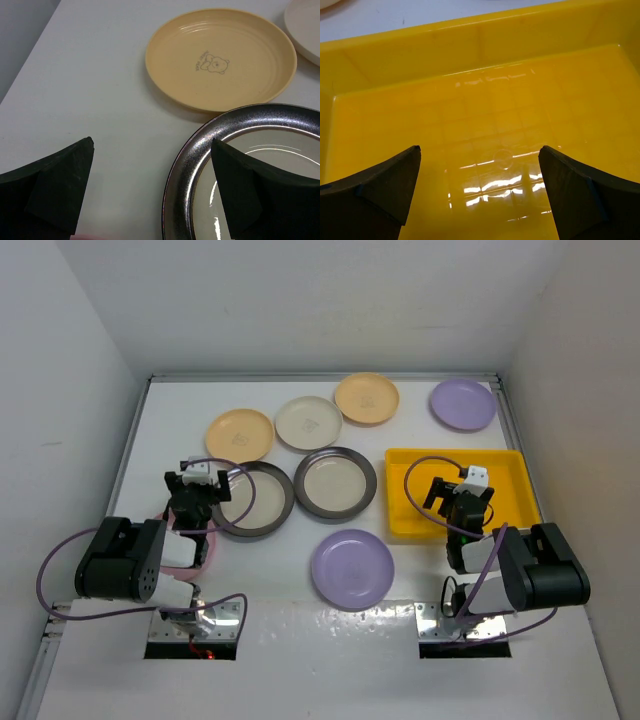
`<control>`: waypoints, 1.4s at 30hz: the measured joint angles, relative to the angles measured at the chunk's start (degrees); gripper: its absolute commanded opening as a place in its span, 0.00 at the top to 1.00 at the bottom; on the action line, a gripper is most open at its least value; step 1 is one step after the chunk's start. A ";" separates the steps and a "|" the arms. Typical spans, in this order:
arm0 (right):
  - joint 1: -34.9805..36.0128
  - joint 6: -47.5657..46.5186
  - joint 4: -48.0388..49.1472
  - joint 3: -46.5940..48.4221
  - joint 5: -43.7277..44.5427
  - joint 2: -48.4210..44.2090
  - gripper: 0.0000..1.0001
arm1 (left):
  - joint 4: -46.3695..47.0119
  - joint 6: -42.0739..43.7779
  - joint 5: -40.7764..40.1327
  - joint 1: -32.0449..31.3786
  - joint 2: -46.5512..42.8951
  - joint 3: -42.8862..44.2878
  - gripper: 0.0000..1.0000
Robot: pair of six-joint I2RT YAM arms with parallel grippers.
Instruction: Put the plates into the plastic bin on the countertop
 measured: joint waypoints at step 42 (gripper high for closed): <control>33.88 49.53 -87.82 44.94 3.32 -7.41 0.44 | -110.42 4.81 13.35 -0.74 -37.24 50.64 0.11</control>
